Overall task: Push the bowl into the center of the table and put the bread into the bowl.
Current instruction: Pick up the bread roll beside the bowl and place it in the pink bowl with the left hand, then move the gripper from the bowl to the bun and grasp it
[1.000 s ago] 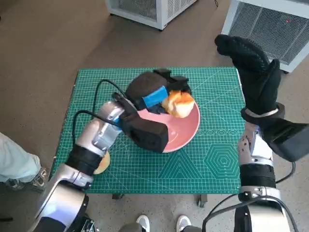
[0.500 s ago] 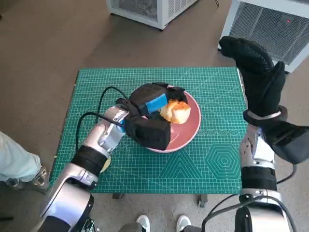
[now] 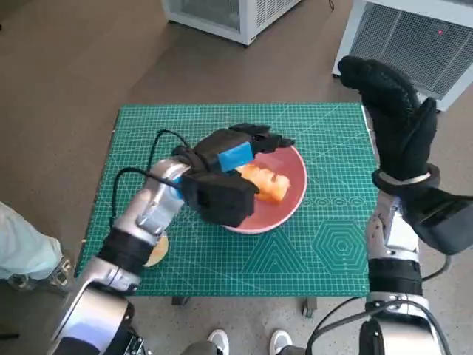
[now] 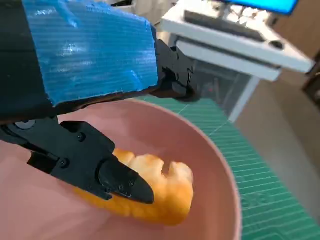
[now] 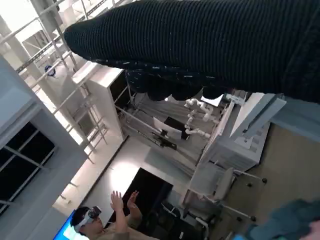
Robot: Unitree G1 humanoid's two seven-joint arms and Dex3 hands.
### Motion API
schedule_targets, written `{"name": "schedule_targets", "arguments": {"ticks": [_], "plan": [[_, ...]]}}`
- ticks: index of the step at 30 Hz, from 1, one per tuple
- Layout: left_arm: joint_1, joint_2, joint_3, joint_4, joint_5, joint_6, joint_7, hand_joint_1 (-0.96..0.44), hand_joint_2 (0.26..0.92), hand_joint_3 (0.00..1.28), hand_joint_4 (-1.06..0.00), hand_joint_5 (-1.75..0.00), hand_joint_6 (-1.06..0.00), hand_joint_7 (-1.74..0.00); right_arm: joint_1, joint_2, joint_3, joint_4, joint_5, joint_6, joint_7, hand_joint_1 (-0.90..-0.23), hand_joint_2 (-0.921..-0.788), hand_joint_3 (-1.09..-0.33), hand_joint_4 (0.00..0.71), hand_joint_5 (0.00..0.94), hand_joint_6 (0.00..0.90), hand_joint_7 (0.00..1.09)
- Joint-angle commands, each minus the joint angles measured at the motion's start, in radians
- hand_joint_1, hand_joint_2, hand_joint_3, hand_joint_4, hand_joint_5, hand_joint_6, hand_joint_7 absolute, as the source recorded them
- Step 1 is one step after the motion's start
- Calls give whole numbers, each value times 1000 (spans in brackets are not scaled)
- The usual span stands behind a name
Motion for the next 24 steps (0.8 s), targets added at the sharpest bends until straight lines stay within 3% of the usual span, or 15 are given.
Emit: {"name": "schedule_targets", "arguments": {"ticks": [1, 6, 11, 17, 24], "plan": [[65, 79, 70, -165, -65, 44, -75, -415, 832, 3, -4, -1, -211, -3, 24, 9, 8, -4, -7, 12, -9, -677, -921, -675, 213, 2, 276, 117], [160, 175, 184, -405, -166, 133, -169, -391, 816, 0, -12, -4, -227, -10, 25, 11, 13, -5, -8, 9, -11, -674, -921, -676, 210, 0, 276, 116], [249, 251, 291, -543, -250, 174, -218, -370, 803, 1, -20, -9, -250, -20, 23, 12, 15, 0, -4, 8, -8, -672, -921, -677, 205, 0, 275, 114], [373, 340, 409, -592, -319, 150, -241, -353, 779, 0, -47, -14, -282, -31, 18, 12, 16, 7, 3, 11, -1, -670, -921, -675, 204, 0, 273, 112], [512, 434, 463, -644, -279, 156, -237, -368, 776, 1, -109, -28, -291, -27, 9, 12, 15, 17, 10, 16, 6, -674, -921, -675, 202, 0, 272, 110]]}}
